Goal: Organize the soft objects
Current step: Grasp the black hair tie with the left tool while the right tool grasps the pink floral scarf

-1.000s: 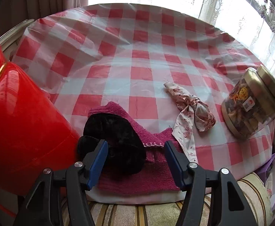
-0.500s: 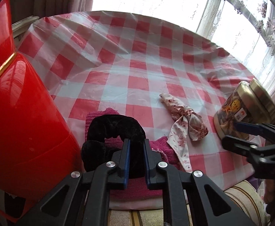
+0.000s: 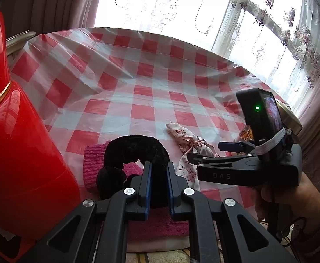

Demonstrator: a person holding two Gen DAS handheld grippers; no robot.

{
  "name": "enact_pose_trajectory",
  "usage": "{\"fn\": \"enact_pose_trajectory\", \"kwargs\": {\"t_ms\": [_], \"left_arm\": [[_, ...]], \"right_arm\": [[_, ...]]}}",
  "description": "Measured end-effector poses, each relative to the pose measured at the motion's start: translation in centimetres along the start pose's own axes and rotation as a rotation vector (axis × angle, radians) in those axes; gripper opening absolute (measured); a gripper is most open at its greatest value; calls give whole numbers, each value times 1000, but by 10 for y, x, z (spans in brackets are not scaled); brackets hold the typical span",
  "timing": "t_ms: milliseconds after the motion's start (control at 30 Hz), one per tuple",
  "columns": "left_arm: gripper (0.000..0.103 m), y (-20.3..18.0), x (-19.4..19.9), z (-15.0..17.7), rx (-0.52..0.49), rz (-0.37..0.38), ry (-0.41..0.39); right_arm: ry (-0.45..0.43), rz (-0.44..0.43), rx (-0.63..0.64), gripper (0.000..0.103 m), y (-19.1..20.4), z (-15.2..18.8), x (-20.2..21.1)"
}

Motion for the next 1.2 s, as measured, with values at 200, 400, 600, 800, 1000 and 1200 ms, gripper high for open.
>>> {"fn": "enact_pose_trajectory", "kwargs": {"t_ms": [200, 400, 600, 800, 1000, 1200], "left_arm": [[13, 1, -3, 0, 5, 12, 2], [13, 1, -3, 1, 5, 12, 3], [13, 0, -1, 1, 2, 2, -12], [13, -4, 8, 2, -13, -6, -42], [13, -14, 23, 4, -40, 4, -87], [13, -31, 39, 10, -74, 29, -111]], "right_arm": [[28, 13, 12, 56, 1, 0, -17], [34, 32, 21, 24, 2, 3, -18], [13, 0, 16, 19, 6, 7, -5], [-35, -16, 7, 19, 5, 10, 21], [-66, -40, -30, 19, -2, 24, 49], [-115, -50, -60, 19, -8, 41, 86]]}}
Point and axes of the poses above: each gripper's, at about its wrist camera, not at the fingertips, and x roughly against the way its jaws point, y to its left, z to its underside, the point moved 1 cm from there along -x, roughly the way its jaws point, and after that the axes turned 6 degrees about x, right-handed, at the moved point
